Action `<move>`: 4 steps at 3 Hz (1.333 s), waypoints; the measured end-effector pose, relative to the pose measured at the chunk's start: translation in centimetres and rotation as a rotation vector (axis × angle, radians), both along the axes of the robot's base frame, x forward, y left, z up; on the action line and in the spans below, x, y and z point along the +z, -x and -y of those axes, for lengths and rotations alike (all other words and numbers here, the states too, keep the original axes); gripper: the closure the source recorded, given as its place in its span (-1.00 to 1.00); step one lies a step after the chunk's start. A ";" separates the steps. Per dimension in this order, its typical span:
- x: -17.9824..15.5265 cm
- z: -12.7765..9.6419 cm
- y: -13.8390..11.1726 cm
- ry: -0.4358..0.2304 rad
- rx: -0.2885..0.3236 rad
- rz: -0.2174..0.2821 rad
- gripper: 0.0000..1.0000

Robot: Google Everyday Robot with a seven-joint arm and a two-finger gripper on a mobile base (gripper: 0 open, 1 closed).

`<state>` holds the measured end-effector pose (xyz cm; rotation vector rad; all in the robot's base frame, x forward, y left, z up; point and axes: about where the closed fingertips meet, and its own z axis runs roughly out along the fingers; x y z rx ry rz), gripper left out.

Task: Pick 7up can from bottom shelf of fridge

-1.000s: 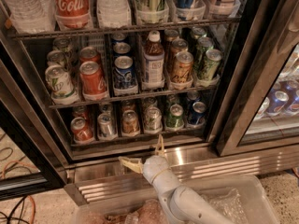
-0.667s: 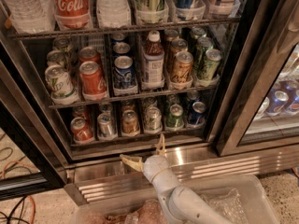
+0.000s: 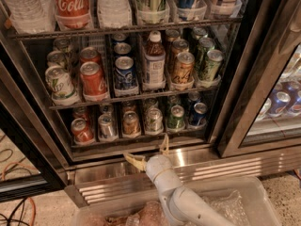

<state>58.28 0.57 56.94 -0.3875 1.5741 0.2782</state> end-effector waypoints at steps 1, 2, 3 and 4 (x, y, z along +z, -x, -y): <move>0.3 0.0 -0.9 -0.030 -0.047 0.027 -1.00; 0.1 0.1 -1.7 -0.055 -0.088 0.050 -1.00; 0.4 0.6 -2.3 -0.056 -0.129 0.080 -1.00; 0.9 1.0 -2.8 -0.040 -0.155 0.107 -0.94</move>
Offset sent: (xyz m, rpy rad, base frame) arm 0.0245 -0.0027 -0.0022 0.0832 -0.0762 -0.1368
